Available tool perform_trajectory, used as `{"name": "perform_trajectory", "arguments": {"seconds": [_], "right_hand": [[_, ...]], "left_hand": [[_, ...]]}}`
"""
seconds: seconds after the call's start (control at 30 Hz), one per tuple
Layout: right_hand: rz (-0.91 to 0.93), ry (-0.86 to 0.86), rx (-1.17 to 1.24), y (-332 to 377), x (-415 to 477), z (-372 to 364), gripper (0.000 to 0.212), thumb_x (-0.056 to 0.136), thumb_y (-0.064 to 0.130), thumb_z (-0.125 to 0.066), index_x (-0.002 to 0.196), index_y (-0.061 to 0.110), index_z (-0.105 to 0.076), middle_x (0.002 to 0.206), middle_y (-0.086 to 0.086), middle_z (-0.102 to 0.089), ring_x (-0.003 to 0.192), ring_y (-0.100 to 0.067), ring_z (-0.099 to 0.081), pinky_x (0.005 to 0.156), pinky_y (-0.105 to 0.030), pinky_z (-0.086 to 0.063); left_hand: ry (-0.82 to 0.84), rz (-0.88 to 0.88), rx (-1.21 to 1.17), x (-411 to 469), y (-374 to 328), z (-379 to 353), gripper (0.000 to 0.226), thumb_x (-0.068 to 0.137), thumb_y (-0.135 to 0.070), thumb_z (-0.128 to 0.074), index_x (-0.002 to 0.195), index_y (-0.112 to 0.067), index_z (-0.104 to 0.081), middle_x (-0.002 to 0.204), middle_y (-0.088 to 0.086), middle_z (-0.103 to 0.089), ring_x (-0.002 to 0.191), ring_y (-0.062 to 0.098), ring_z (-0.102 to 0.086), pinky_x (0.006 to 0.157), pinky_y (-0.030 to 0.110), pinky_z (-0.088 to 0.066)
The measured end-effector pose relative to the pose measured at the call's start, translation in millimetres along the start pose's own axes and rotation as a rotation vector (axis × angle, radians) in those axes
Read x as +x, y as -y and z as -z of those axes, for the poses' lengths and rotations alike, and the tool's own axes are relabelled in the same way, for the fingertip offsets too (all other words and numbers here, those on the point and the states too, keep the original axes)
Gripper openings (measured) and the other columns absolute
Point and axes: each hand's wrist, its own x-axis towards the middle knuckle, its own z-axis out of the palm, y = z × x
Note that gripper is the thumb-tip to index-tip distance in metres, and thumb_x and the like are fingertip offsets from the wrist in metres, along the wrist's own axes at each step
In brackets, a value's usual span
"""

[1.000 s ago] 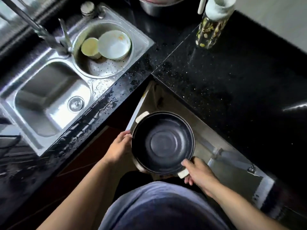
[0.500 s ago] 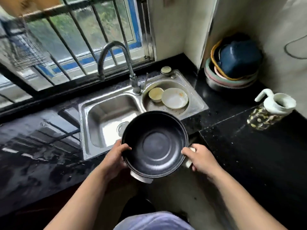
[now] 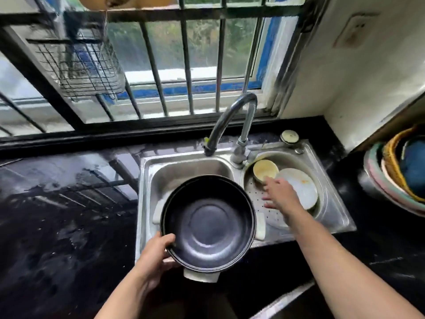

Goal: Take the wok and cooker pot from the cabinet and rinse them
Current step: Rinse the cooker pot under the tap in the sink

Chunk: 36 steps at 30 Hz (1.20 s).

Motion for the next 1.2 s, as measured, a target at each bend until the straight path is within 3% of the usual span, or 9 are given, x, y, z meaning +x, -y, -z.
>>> {"name": "perform_trajectory", "arguments": {"seconds": [0.23, 0.4, 0.5, 0.73, 0.8, 0.9, 1.0, 1.07, 1.2], "right_hand": [[-0.204, -0.145, 0.072, 47.9, 125.0, -36.3, 0.061, 0.082, 0.051, -0.060, 0.122, 0.004, -0.058, 0.112, -0.019, -0.062, 0.069, -0.035, -0.073, 0.060, -0.050, -0.063], [-0.179, -0.193, 0.012, 45.6, 164.7, -43.3, 0.035, 0.085, 0.041, -0.056, 0.075, 0.007, -0.056, 0.103, -0.026, -0.070, 0.068, -0.038, -0.074, 0.057, -0.047, -0.061], [-0.170, -0.210, -0.049, 44.4, 178.6, -45.7, 0.046, 0.083, 0.046, -0.060, 0.089, 0.000, -0.061, 0.110, -0.024, -0.066, 0.059, -0.035, -0.073, 0.054, -0.048, -0.062], [-0.143, -0.245, -0.170, 39.1, 195.9, -55.6, 0.029, 0.090, 0.027, -0.054, 0.099, 0.001, -0.062, 0.107, -0.022, -0.067, 0.045, -0.032, -0.069, 0.035, -0.026, -0.051], [-0.127, -0.259, -0.216, 40.1, 198.3, -58.9, 0.023, 0.093, 0.024, -0.047, 0.095, 0.002, -0.056, 0.084, -0.020, -0.073, 0.049, -0.031, -0.071, 0.032, -0.022, -0.044], [-0.138, -0.254, -0.179, 34.9, 197.9, -61.3, 0.022, 0.092, 0.019, -0.046, 0.099, 0.000, -0.054, 0.043, 0.004, -0.065, 0.058, -0.031, -0.073, 0.040, -0.024, -0.052], [-0.125, -0.288, -0.167, 26.8, 199.4, -62.2, 0.028, 0.088, 0.020, -0.047, 0.099, -0.004, -0.057, 0.057, -0.011, -0.072, 0.064, -0.031, -0.075, 0.048, -0.023, -0.057], [-0.120, -0.282, -0.147, 28.3, 194.2, -61.7, 0.024, 0.090, 0.021, -0.044, 0.094, 0.001, -0.057, 0.046, 0.003, -0.066, 0.063, -0.019, -0.075, 0.040, -0.013, -0.047], [-0.150, -0.211, -0.190, 38.9, 166.9, -59.3, 0.046, 0.092, 0.036, -0.041, 0.102, -0.004, -0.062, 0.073, -0.018, -0.075, 0.092, -0.029, -0.073, 0.092, -0.032, -0.054]], "left_hand": [[-0.012, 0.060, 0.053, 31.5, -27.1, 10.9, 0.015, 0.066, -0.012, -0.062, 0.078, -0.020, -0.066, 0.063, -0.001, -0.068, 0.058, 0.013, -0.068, 0.056, 0.034, -0.057], [0.045, 0.106, 0.112, 42.2, -44.0, 9.7, 0.014, 0.063, -0.014, -0.059, 0.060, -0.024, -0.067, 0.064, 0.002, -0.065, 0.067, 0.024, -0.065, 0.062, 0.039, -0.059], [0.052, 0.097, 0.146, 49.7, -50.4, 9.1, 0.006, 0.057, -0.016, -0.059, 0.059, -0.022, -0.059, 0.064, 0.002, -0.060, 0.067, 0.022, -0.061, 0.062, 0.035, -0.054], [0.062, 0.107, 0.141, 61.0, -53.7, 10.9, 0.019, 0.044, -0.019, -0.061, 0.061, -0.025, -0.064, 0.061, -0.002, -0.061, 0.055, 0.013, -0.061, 0.060, 0.034, -0.055], [0.045, 0.107, 0.116, 63.8, -53.7, 12.4, 0.018, 0.046, -0.015, -0.059, 0.060, -0.025, -0.065, 0.058, -0.003, -0.060, 0.052, 0.011, -0.060, 0.058, 0.033, -0.056], [0.046, 0.119, 0.105, 67.0, -53.6, 14.8, 0.026, 0.049, -0.012, -0.057, 0.074, -0.019, -0.059, 0.058, -0.002, -0.060, 0.051, 0.011, -0.059, 0.059, 0.035, -0.057], [0.018, 0.113, 0.093, 69.9, -53.2, 15.5, 0.030, 0.050, -0.009, -0.057, 0.079, -0.016, -0.054, 0.056, -0.004, -0.059, 0.050, 0.011, -0.060, 0.060, 0.036, -0.057], [0.011, 0.099, 0.082, 70.5, -52.9, 14.6, 0.030, 0.050, -0.008, -0.057, 0.078, -0.016, -0.054, 0.055, -0.005, -0.059, 0.050, 0.011, -0.060, 0.060, 0.036, -0.056], [0.022, 0.079, 0.082, 72.4, -54.1, 13.7, 0.025, 0.051, -0.008, -0.056, 0.070, -0.024, -0.060, 0.054, -0.007, -0.060, 0.050, 0.010, -0.060, 0.055, 0.032, -0.056]]}}
